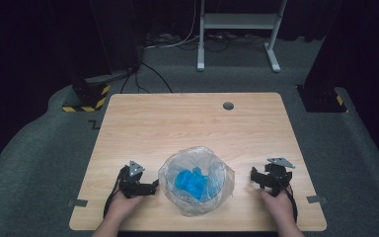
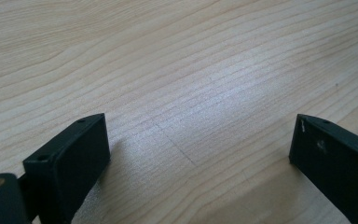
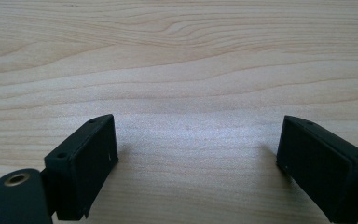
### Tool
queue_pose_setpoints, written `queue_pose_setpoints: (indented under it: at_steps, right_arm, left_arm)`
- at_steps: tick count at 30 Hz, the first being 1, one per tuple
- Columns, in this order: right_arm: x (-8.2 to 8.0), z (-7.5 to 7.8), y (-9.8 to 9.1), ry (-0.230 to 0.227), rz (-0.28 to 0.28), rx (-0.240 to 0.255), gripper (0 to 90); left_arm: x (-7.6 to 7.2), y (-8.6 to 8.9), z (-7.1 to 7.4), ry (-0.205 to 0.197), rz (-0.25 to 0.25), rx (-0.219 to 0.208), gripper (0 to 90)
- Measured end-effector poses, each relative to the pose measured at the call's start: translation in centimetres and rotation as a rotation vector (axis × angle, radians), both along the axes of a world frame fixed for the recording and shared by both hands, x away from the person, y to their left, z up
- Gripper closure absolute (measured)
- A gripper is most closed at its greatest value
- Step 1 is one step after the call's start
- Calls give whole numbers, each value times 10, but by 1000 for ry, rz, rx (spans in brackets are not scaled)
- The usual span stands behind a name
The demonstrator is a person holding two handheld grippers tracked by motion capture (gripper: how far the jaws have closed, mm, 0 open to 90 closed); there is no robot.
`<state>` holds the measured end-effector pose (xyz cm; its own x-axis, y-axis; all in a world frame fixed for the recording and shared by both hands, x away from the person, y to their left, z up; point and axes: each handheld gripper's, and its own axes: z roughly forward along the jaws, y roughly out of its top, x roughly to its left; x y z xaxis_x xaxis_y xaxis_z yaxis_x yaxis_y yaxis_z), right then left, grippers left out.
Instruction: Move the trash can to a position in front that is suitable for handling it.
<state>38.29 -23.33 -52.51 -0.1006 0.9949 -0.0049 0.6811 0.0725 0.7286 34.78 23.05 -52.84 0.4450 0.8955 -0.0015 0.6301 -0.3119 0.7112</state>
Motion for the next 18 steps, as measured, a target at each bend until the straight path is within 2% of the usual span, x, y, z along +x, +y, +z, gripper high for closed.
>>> queue_pose_setpoints:
  at_steps: [14,16,18]
  right_arm:
    - [1,0,-1,3,32,-6,118]
    - [1,2,-1,20,39,0,135]
    - [-1,5,1,24,66,15,131]
  left_arm:
    - [-1,0,1,7,11,9,40]
    - [-2,2,2,14,17,1,41]
    - [-3,6,5,31,27,-28,56]
